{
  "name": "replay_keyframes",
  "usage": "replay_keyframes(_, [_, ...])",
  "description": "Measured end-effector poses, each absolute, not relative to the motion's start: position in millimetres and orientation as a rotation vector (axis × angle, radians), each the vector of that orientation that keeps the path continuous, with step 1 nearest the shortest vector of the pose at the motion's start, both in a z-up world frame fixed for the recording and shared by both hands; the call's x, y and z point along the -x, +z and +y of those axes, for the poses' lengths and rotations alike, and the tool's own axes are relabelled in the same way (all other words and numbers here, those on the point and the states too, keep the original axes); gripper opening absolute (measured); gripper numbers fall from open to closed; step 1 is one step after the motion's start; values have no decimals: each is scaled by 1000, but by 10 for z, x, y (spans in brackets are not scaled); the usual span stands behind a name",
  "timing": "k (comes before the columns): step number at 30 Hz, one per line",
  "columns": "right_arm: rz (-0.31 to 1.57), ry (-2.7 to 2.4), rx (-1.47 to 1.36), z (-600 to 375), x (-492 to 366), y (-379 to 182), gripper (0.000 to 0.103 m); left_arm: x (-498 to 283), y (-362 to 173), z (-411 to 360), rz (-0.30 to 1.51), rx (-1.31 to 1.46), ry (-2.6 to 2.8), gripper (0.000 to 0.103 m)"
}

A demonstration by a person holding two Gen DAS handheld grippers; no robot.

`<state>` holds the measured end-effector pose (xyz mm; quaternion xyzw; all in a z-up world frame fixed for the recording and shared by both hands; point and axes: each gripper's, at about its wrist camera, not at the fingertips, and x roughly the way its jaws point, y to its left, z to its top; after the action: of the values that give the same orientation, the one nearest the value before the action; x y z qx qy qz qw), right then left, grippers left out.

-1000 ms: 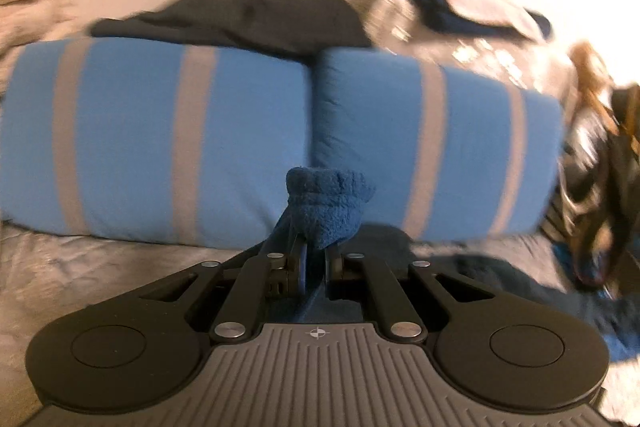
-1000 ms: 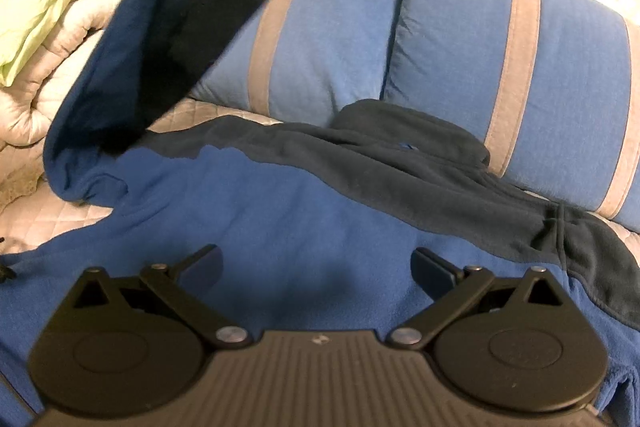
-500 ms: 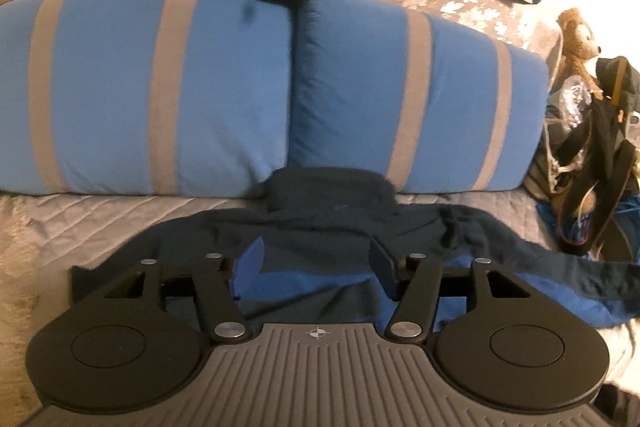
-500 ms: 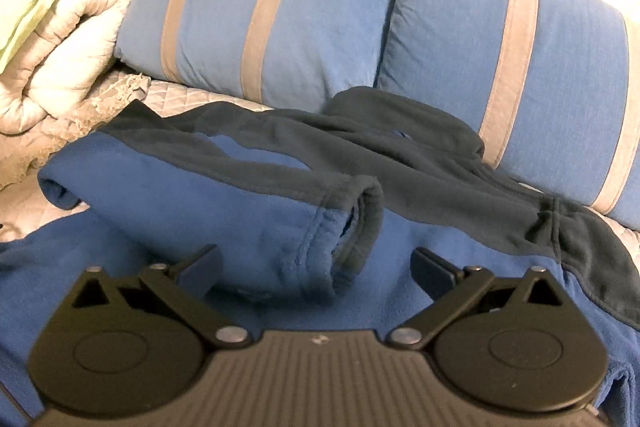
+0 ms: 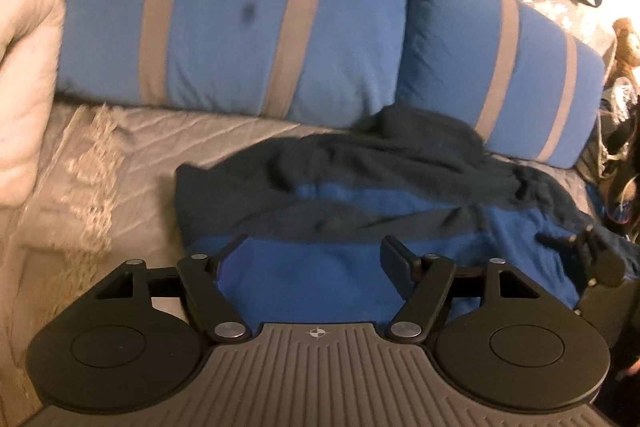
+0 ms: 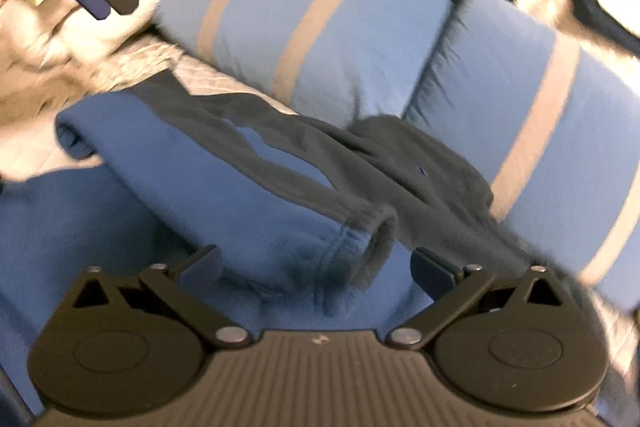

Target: Fold clothes

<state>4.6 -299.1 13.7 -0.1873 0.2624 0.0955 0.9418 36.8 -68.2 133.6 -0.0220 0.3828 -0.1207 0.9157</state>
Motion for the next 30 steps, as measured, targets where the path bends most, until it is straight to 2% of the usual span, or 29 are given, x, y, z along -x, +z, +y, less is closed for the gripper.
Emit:
replay_keyframes(8, [479,296,804,-2802,57,-13,101,-218,1204,-444,780,57,-264,75])
replay_keyframes(15, [443,398,1248,-2600,41,-339,83,-173,1080,-321,763,84,-254,76])
replay_keyframes(20, [412,451,1445,-2468,62,-577,70,-157,1026,-273,762,98,-254,75])
replay_keyframes(23, [392,467,1517,-2428,71,-711,59,-143,1012,-272,758,80,-256,76])
replay_keyframes(25, [392,479,1550,-2424,73,-769,42,-129,1000,-290,752,51,-256,76])
replay_keyframes(27, [414,494,1568,-2423,69,-809,30,-116,987,-312,748,21,-256,76])
replay_keyframes(28, [422,498,1572,-2425,66,-811,15,-109,980,-322,746,6,-256,76])
replay_keyframes(30, [435,497,1562,-2424,46,-766,8,-94,966,-345,733,-31,-243,76])
